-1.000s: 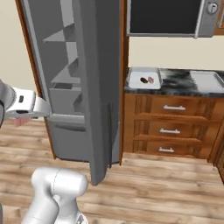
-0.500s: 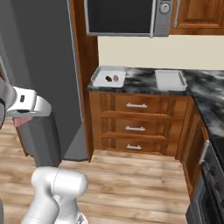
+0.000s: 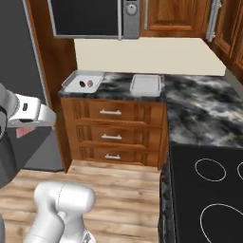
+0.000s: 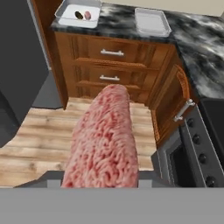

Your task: Place one sweet potato and one steak in each tupperware on the nearby counter, to pack two identical lunches.

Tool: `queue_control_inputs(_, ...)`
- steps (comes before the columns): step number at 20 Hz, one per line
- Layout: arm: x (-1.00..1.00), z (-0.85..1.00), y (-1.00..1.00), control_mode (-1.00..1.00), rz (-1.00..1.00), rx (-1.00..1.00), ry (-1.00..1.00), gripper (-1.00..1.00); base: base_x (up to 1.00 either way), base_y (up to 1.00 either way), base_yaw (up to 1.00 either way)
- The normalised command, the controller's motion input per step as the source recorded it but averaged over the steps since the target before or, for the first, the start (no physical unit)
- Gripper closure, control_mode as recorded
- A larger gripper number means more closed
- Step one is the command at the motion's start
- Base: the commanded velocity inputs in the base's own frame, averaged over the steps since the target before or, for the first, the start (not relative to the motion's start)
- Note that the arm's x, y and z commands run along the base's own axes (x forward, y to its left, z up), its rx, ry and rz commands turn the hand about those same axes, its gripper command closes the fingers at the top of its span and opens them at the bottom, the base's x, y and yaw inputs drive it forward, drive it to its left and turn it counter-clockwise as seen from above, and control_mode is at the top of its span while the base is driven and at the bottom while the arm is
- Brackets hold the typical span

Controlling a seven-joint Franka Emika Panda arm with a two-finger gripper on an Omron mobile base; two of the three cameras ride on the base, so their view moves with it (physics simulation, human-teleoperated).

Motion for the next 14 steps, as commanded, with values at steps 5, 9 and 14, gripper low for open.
queue_control_inputs(5,0.00,0.00,0.00,1.00,0.00,0.00,0.00,1.00,0.80,-0.08,0.00)
queue_control_inputs(9,0.00,0.00,0.00,1.00,0.00,0.00,0.00,1.00,1.00,0.00,0.00)
queue_control_inputs(14,0.00,0.00,0.00,1.00,0.00,0.00,0.00,1.00,1.00,-0.06,0.00)
